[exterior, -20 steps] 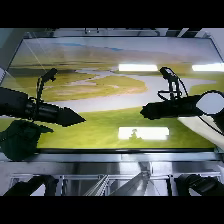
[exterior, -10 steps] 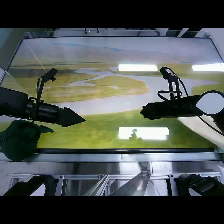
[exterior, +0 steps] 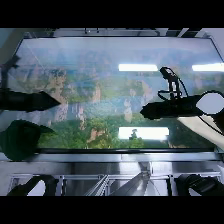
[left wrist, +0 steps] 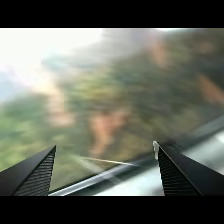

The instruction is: Fold the shirts.

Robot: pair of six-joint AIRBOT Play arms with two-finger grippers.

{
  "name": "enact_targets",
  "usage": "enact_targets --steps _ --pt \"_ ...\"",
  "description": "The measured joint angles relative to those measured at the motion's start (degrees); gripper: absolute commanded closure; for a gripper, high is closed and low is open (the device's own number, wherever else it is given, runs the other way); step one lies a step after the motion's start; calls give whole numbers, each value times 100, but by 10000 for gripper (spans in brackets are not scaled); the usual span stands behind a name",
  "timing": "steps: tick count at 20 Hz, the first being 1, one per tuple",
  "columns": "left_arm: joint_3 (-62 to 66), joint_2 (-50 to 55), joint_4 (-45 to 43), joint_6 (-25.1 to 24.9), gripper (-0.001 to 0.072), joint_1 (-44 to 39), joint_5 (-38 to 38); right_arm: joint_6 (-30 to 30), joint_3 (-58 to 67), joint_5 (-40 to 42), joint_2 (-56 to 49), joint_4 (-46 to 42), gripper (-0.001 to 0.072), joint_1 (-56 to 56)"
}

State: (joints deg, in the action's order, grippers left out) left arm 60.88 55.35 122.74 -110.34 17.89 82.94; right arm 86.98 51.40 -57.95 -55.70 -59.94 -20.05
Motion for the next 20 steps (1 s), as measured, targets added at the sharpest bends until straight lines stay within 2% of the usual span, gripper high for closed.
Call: enact_targets --steps 3,5,10,11,12,13,14,17,20 --pt "-72 0 -1193 551 -9 1311 35 0 0 249 -2 61 691 0" --pt "-363 4 -1567 761 -8 1941 -109 0 0 409 -7 109 691 0" --pt "-1204 424 -2229 953 -3 2570 -420 0 -2 737 -20 199 691 0" --pt "-1314 605 -2393 988 86 2579 -479 0 -2 767 -24 212 691 0" --pt "-1370 787 -2492 990 343 2551 -496 0 -2 793 -24 223 691 0" --pt "-1375 986 -2601 1010 672 2479 -531 0 -2 804 -24 243 691 0" --pt "-1329 1172 -2667 1014 707 2369 -531 0 -2 817 -24 247 691 0" --pt "-898 1672 -2750 1029 687 1696 -341 0 -2 837 -24 262 691 0" --pt "-116 1965 -2131 968 686 588 -321 0 -2 841 -24 258 691 0"
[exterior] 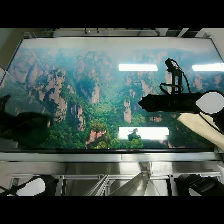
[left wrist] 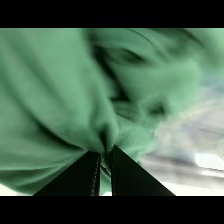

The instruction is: Fold the shirts.

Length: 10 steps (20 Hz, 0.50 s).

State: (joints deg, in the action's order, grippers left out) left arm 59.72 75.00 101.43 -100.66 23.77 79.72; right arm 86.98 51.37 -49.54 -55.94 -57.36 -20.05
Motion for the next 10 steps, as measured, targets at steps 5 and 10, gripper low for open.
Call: enact_targets --steps 5,10 --pt "2017 254 2540 -601 684 -2203 -210 -2 0 9 0 -378 691 0" --pt "4183 1016 3484 -804 683 -3818 341 0 0 -313 33 -778 691 173"
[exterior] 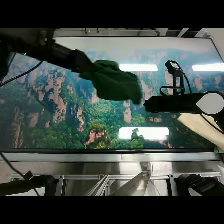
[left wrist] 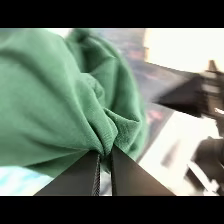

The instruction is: Fold the shirts.

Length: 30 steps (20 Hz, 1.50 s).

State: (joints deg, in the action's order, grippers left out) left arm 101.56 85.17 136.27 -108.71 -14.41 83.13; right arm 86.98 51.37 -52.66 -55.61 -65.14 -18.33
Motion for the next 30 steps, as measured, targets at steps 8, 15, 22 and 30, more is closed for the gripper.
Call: enact_targets --steps 8,15,22,30 --pt "-407 1403 205 -129 -5 -527 883 17 0 -1067 295 -155 684 1362" --pt "-1576 1458 236 24 -12 -11 1705 9 0 -1499 254 -190 339 1768" --pt "-4212 -542 70 -22 61 1204 861 -940 2 -1185 -1137 831 204 2719" --pt "-6100 -885 721 -136 103 1169 -977 -2494 133 -1141 -3287 2907 206 2846"
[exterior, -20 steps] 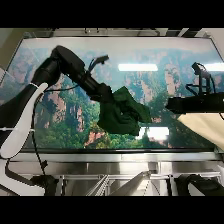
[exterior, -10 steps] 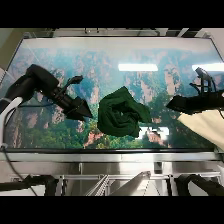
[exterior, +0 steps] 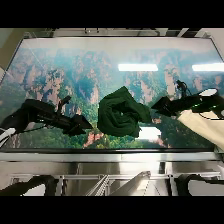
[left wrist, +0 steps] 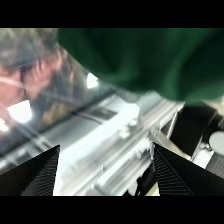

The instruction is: Fold the shirts.

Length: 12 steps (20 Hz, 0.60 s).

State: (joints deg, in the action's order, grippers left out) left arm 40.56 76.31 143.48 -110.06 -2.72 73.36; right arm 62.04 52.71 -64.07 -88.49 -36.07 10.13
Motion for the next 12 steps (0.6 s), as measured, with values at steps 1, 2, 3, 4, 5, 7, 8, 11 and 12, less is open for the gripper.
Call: enact_targets --steps 1,2,3,4,5,7,8,11,12 --pt "31 179 83 -31 104 -96 -127 -55 48 -2 -195 85 206 -39" --pt "101 374 153 -68 104 -186 -221 -92 94 -4 -354 151 207 -79" --pt "201 588 216 -107 104 -269 -293 -127 131 -33 -498 236 207 -116" --pt "308 793 254 -131 105 -330 -343 -164 164 -68 -601 321 207 -146" --pt "428 1014 278 -149 130 -376 -382 -170 184 -98 -697 391 207 -186" --pt "673 1410 348 -168 229 -459 -413 -199 210 -114 -822 420 208 -262" --pt "813 1589 396 -190 230 -514 -420 -212 216 -96 -859 448 210 -313" --pt "1246 1996 509 -212 278 -732 -396 -240 223 33 -931 452 410 -509" --pt "1392 2114 514 -214 502 -815 -398 -275 223 76 -942 452 544 -575"
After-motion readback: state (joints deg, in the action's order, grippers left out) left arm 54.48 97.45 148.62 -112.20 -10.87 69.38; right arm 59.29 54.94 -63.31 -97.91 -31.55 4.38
